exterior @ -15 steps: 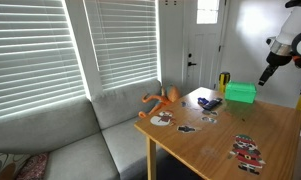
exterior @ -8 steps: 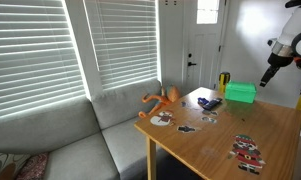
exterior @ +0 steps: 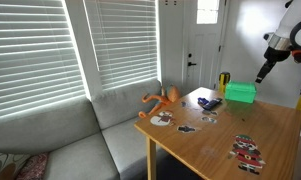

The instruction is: Close the green storage box

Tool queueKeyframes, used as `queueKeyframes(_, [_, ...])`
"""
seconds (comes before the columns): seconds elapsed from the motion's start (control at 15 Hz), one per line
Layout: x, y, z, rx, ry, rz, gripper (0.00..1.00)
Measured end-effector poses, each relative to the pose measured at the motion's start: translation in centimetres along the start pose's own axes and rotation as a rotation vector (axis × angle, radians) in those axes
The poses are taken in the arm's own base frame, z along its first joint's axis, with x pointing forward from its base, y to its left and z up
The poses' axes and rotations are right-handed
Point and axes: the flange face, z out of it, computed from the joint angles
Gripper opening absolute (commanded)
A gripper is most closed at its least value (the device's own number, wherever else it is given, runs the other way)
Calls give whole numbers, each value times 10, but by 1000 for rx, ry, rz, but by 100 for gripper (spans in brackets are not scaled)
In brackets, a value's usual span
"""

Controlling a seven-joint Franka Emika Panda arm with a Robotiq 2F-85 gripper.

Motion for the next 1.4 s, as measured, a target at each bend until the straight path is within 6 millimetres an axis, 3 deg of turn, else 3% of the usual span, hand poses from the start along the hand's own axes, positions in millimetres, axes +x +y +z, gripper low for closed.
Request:
queueKeyframes(0.47, [8, -38, -88, 33, 6, -17, 100])
queueKeyframes(0.8, [-5, -42, -145, 98, 60, 116, 100])
queueKeyframes(1.07, [-18, -45, -170, 98, 38, 304, 100])
queueKeyframes(1.4, [-32, -49, -181, 101, -15, 491, 100])
